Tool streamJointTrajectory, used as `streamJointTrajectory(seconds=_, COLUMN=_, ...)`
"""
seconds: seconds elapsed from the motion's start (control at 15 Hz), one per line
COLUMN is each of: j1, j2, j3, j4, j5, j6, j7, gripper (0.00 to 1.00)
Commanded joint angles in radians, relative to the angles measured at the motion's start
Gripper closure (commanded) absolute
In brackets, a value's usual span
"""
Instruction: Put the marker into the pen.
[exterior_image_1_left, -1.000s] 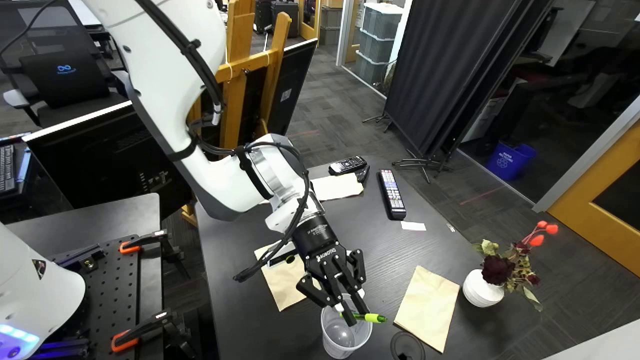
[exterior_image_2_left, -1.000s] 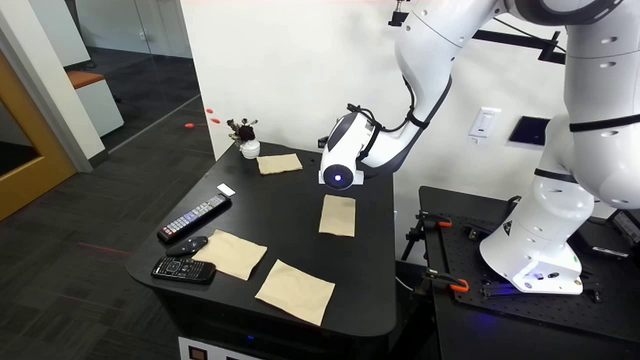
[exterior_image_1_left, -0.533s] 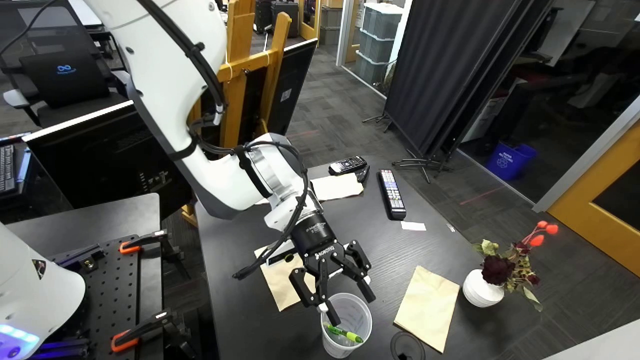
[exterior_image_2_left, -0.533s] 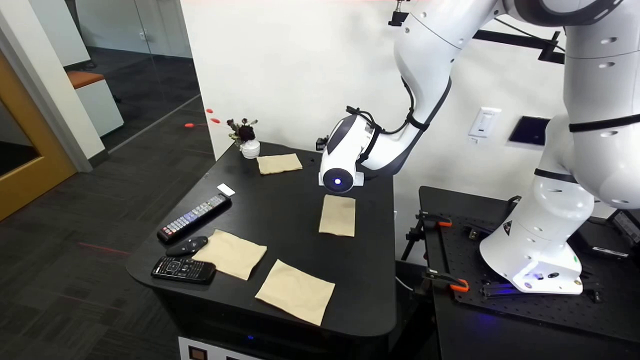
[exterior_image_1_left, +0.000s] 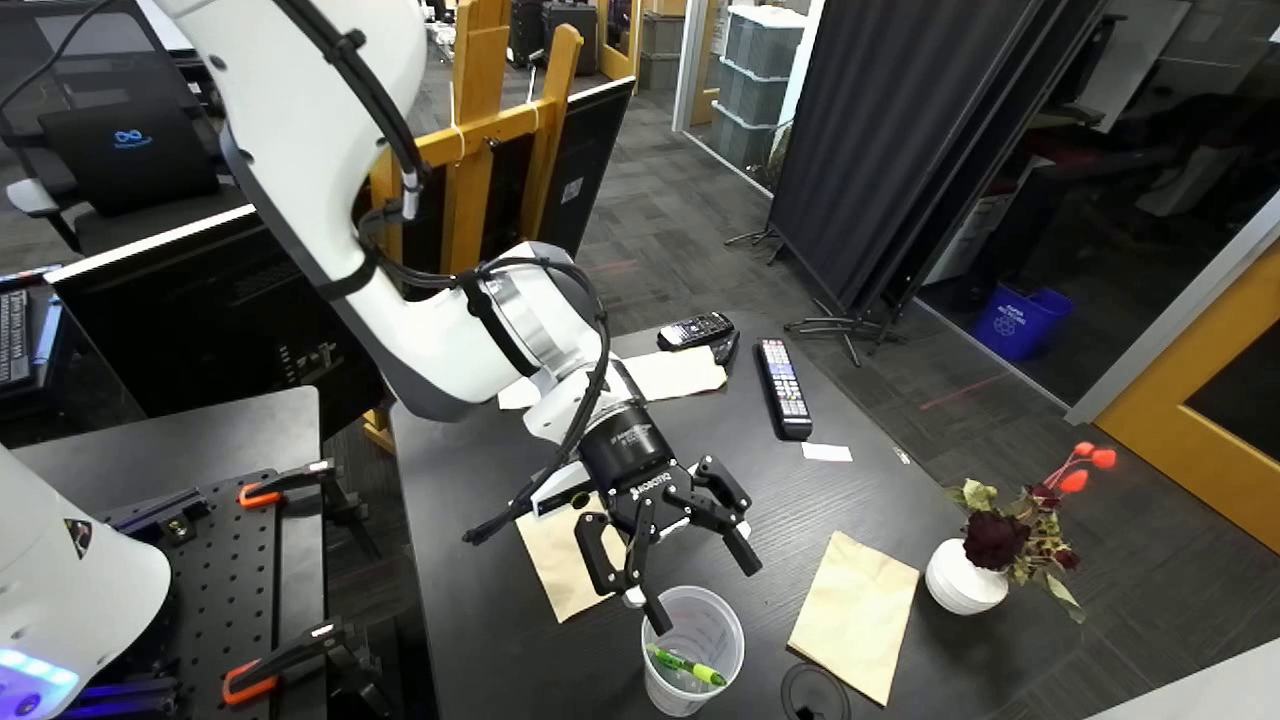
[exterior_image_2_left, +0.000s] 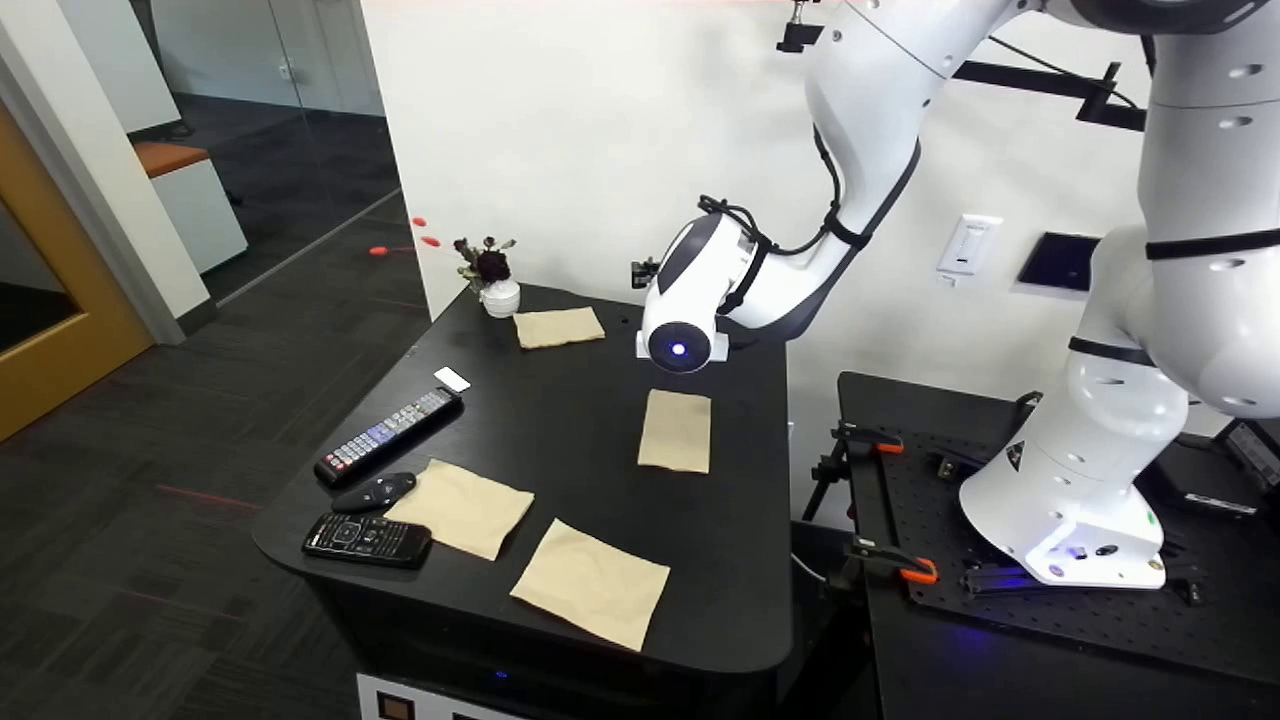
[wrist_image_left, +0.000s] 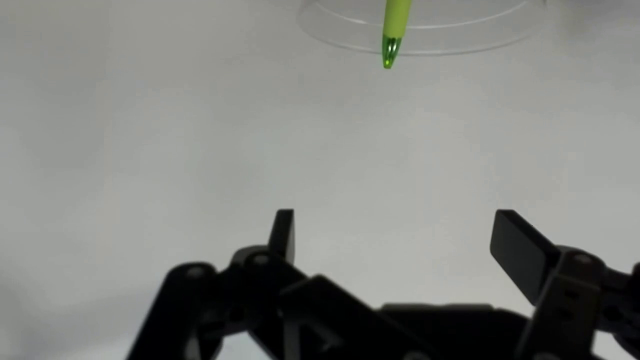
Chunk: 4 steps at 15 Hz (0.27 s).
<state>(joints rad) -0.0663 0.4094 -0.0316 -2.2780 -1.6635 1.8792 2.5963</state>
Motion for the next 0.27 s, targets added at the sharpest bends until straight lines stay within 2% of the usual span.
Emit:
streamJointTrajectory(seconds=0.0, j1=-0.008, j2=-0.011, j3=0.010, j4=-0.006, j5=0.000, j6=-0.004, j7=-0.001, gripper=0.00)
streamJointTrajectory(seconds=0.2, j1=-0.008, j2=-0.012, j3=0.011, j4=-0.008, j5=0.000, j6=-0.004, j7=-0.002, gripper=0.00)
